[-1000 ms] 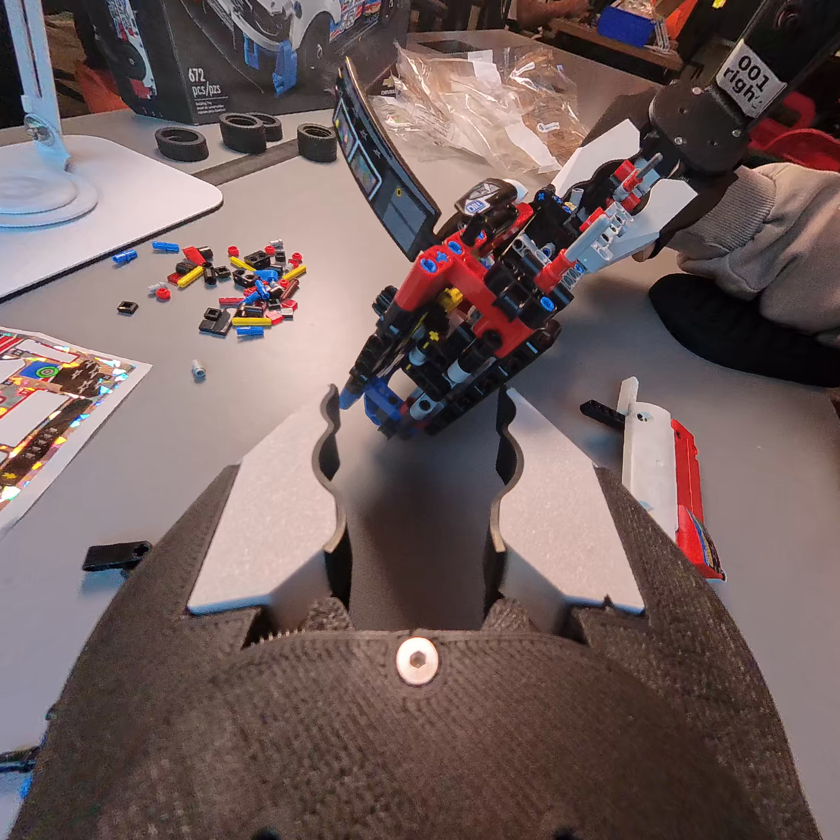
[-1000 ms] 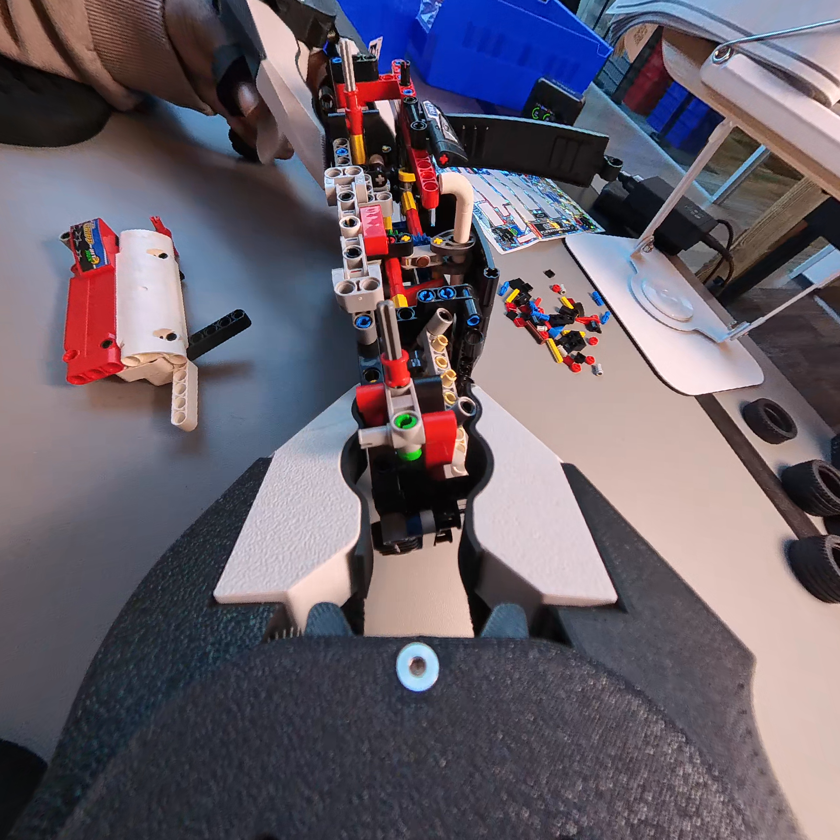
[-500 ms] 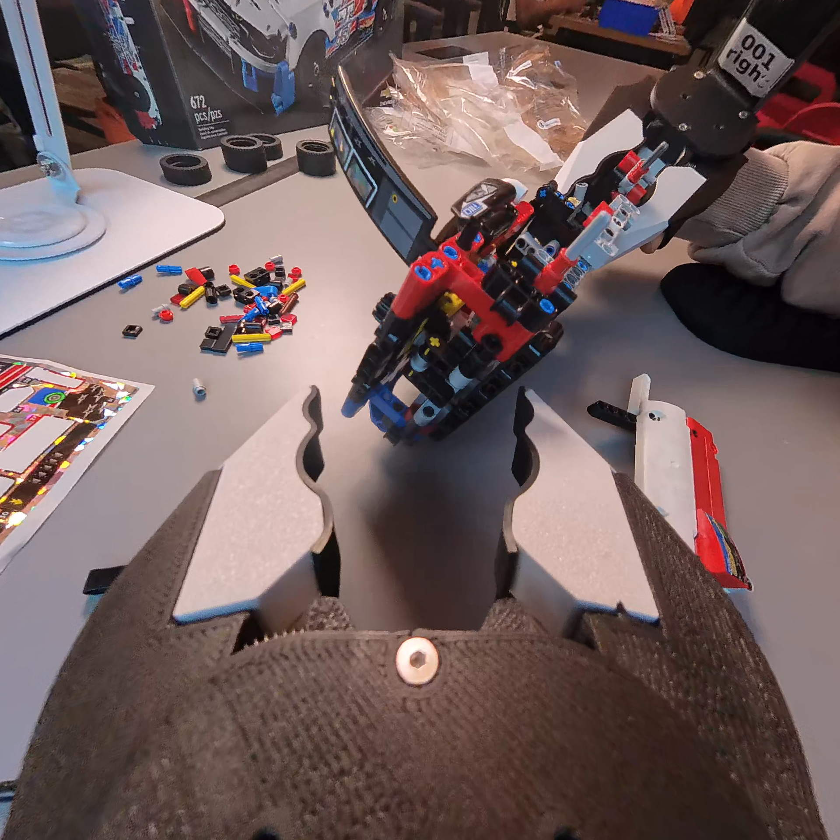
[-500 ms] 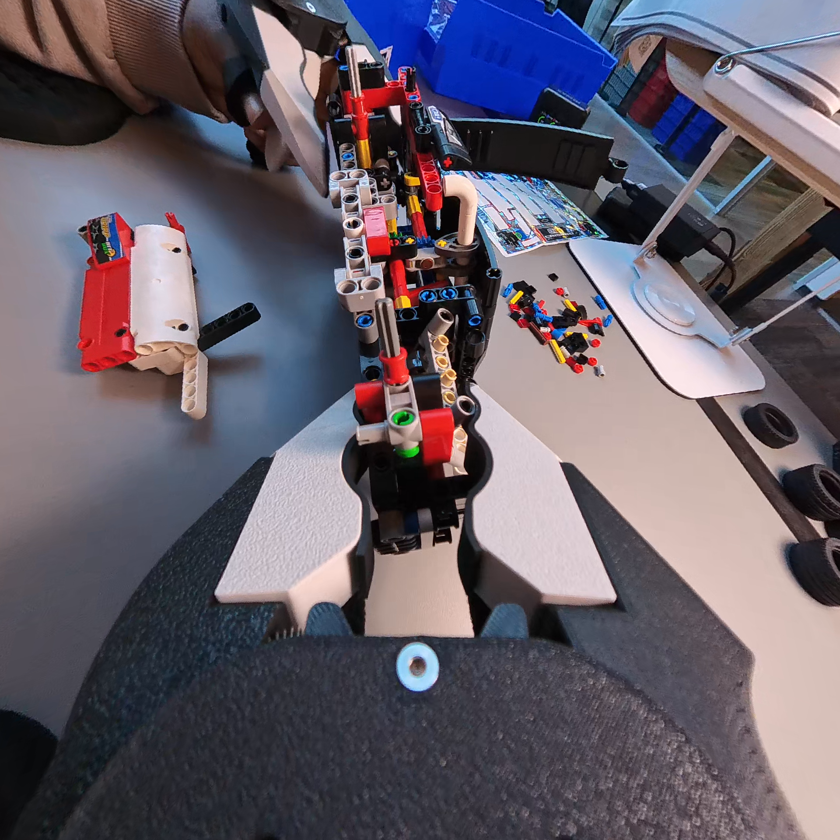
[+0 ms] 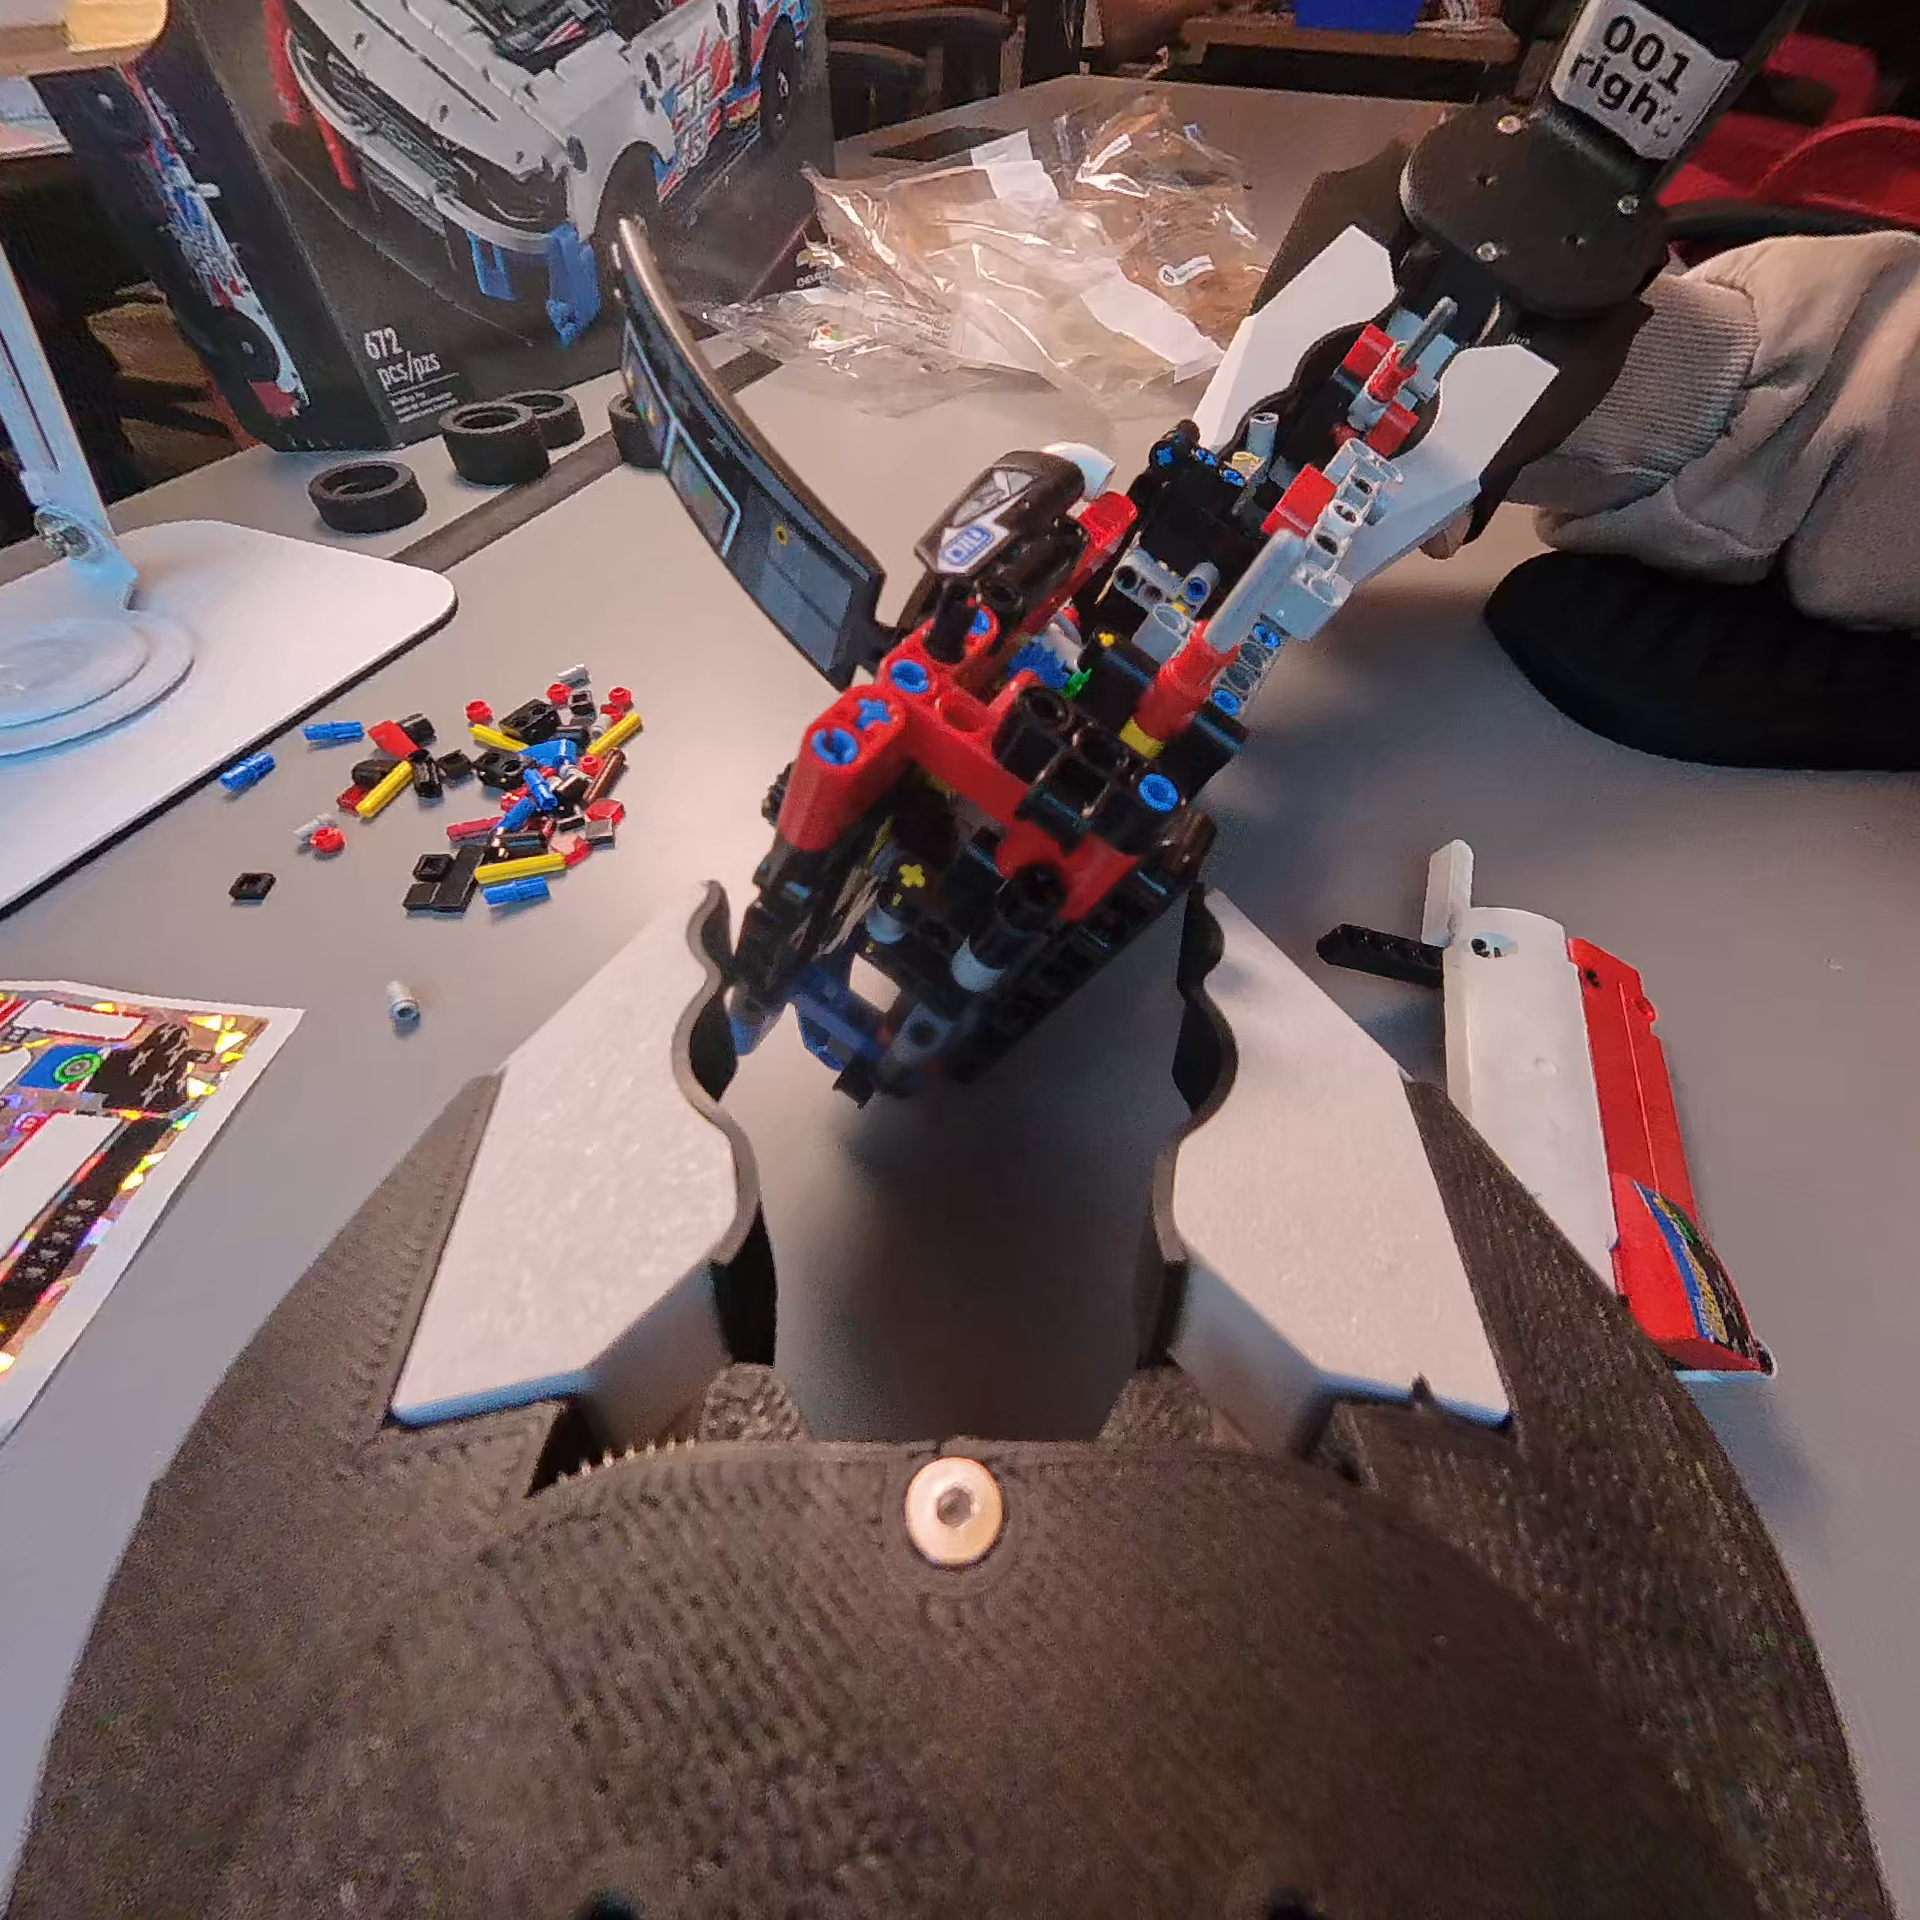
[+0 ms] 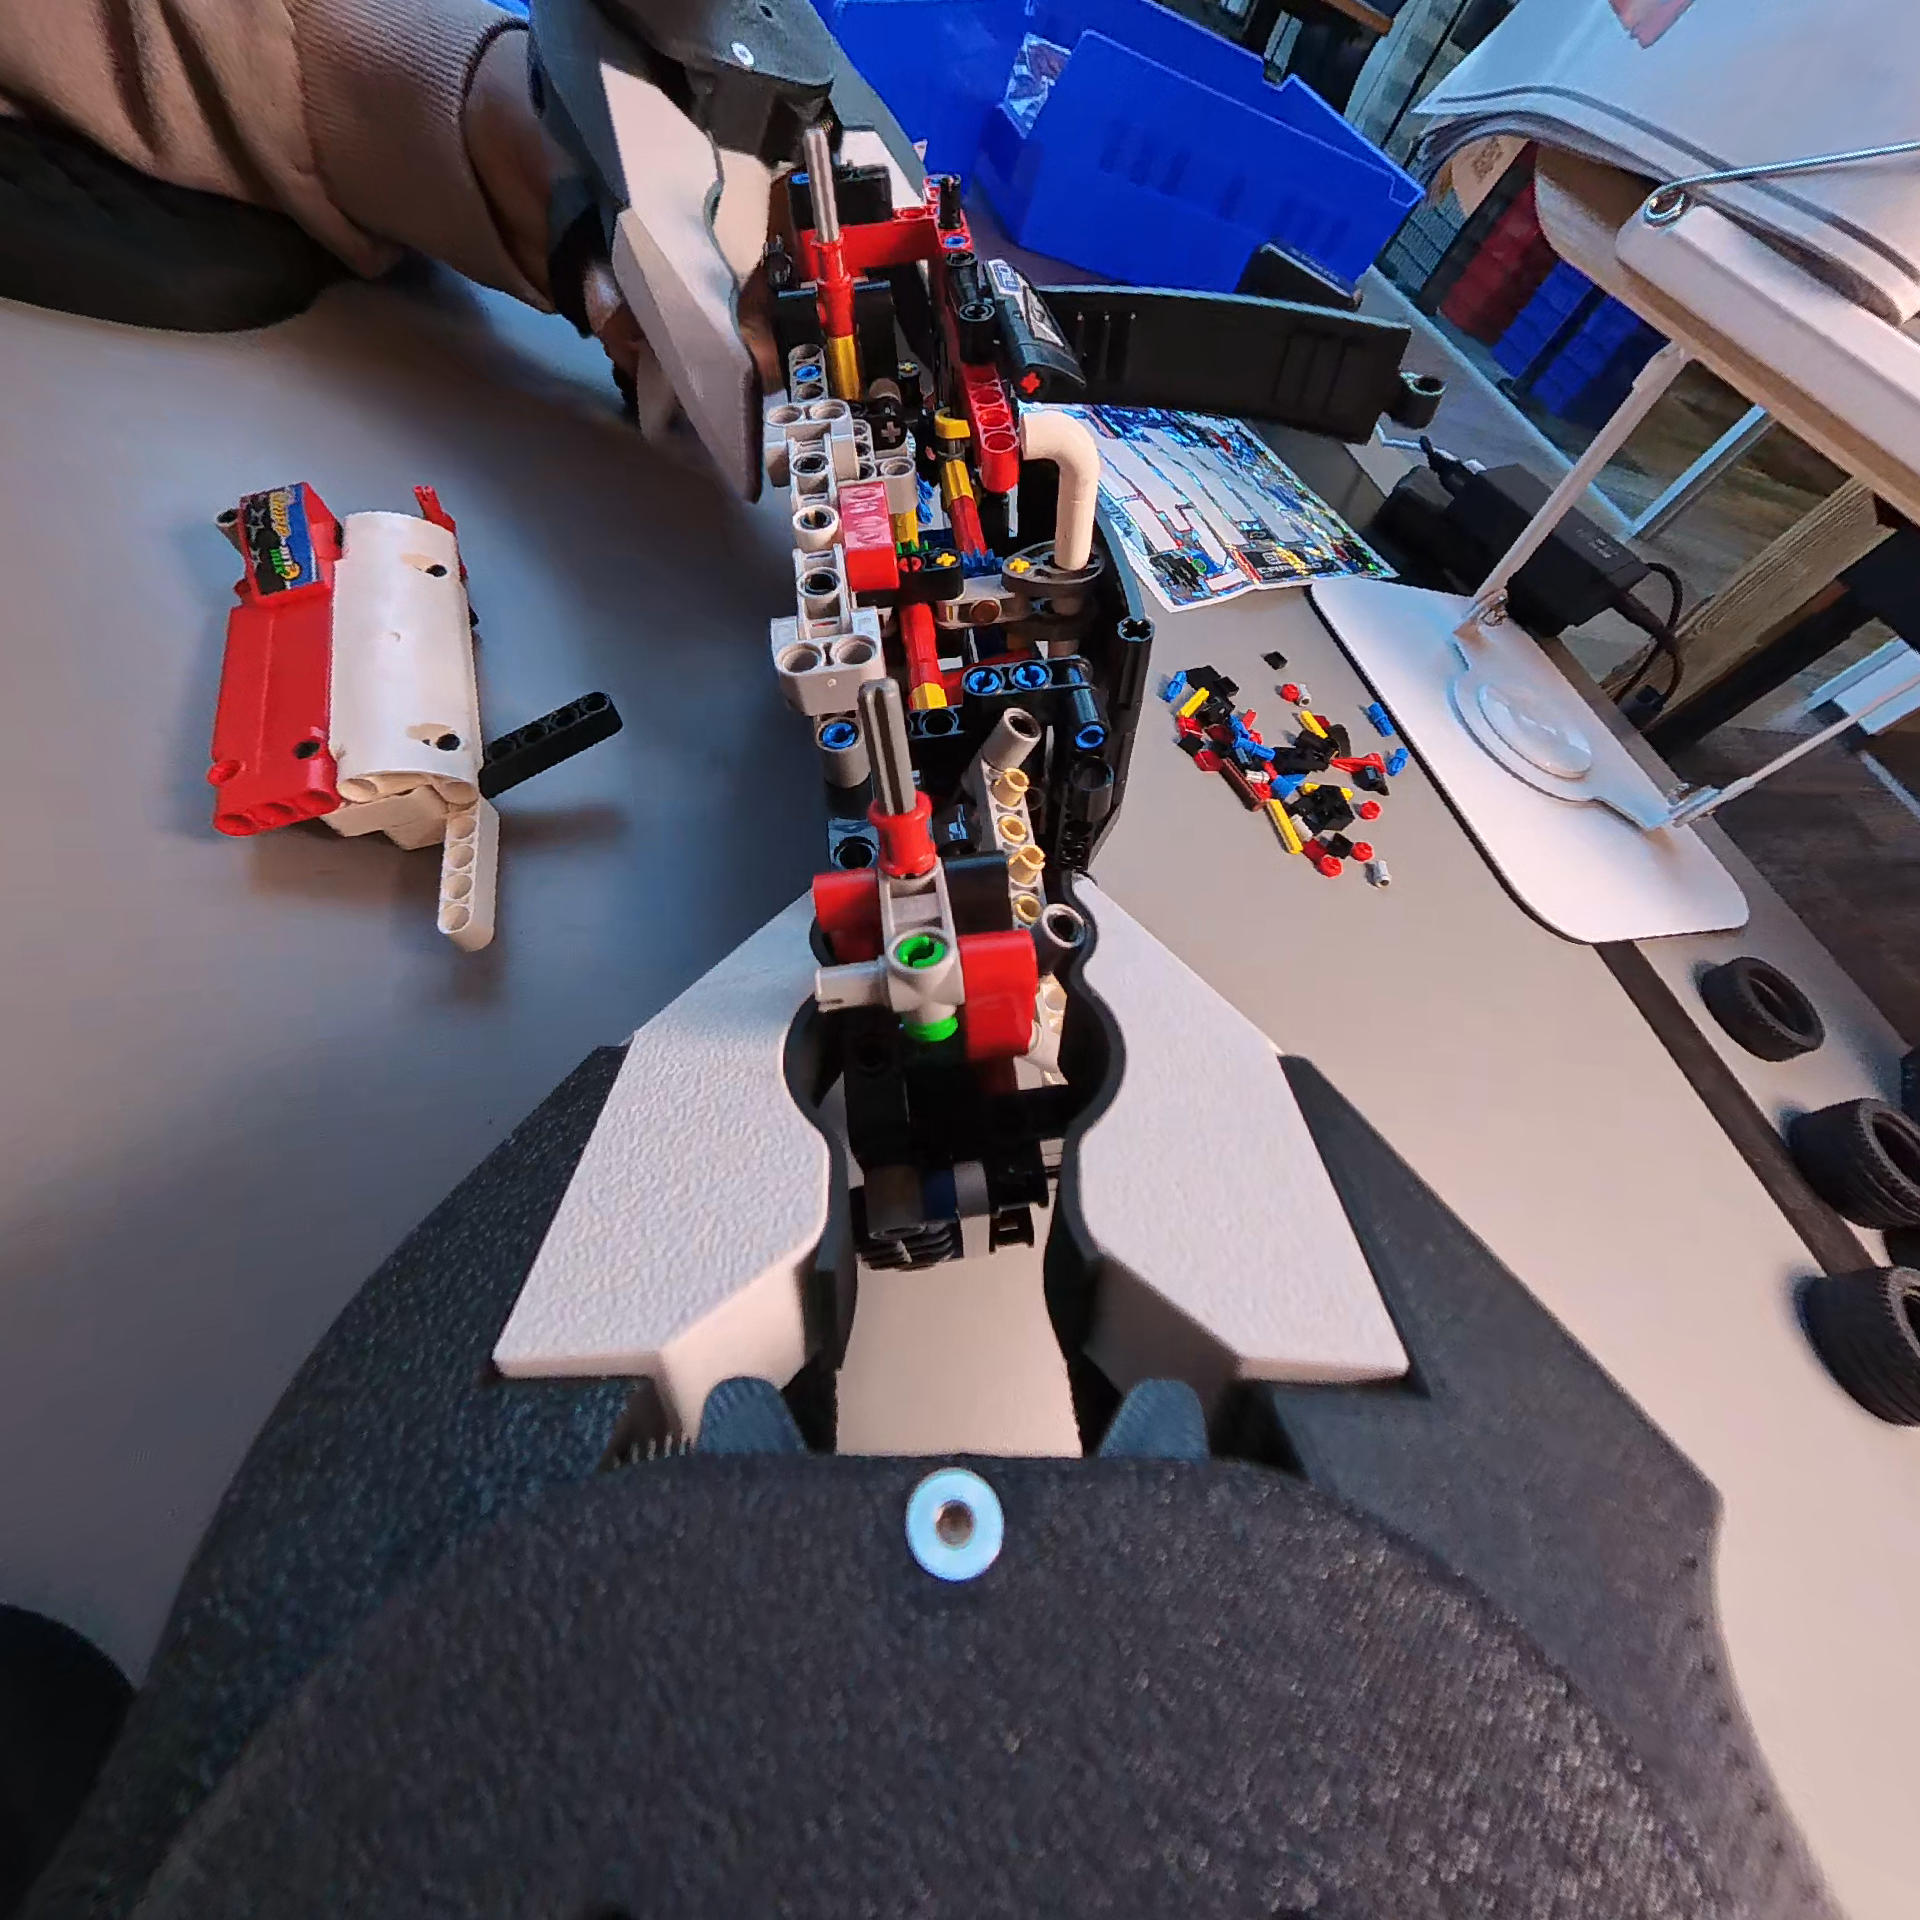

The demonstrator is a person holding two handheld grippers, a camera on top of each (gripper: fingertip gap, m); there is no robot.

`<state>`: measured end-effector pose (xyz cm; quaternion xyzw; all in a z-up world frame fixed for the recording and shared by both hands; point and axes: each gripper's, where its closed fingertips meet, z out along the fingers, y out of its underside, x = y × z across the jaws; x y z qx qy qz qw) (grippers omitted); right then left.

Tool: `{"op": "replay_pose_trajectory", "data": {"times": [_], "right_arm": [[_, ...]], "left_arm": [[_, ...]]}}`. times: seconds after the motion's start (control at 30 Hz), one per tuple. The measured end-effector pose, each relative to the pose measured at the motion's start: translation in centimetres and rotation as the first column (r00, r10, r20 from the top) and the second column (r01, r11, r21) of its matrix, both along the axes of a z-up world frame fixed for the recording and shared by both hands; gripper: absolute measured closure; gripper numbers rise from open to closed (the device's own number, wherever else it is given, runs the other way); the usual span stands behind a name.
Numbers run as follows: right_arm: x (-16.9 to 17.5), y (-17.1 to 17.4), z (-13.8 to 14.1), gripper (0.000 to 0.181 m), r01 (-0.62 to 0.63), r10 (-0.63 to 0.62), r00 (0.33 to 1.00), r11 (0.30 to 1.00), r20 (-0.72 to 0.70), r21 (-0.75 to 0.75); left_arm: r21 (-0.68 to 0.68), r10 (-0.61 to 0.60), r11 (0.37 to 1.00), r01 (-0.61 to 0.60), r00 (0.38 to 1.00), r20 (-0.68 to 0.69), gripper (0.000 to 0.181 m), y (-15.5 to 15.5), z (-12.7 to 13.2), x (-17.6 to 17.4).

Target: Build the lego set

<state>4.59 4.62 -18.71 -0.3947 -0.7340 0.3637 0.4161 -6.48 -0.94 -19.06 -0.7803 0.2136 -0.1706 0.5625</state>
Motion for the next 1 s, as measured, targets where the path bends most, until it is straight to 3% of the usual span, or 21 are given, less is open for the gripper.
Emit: {"op": "replay_pose_trajectory", "data": {"times": [0.2,1.0], "right_arm": [[-0.16,-0.74,0.01,0.146,-0.024,0.024,1.0,1.0,-0.003,0.001],[-0.19,-0.54,0.07,0.141,0.012,-0.011,1.0,0.999,0.02,-0.041]], "left_arm": [[0.021,0.006,1.0,-0.004,0.997,-0.078,0.104,0.12,-0.32,0.43],[0.033,-0.014,0.999,0.017,0.995,-0.095,0.108,-0.15,-0.24,0.67]]}}
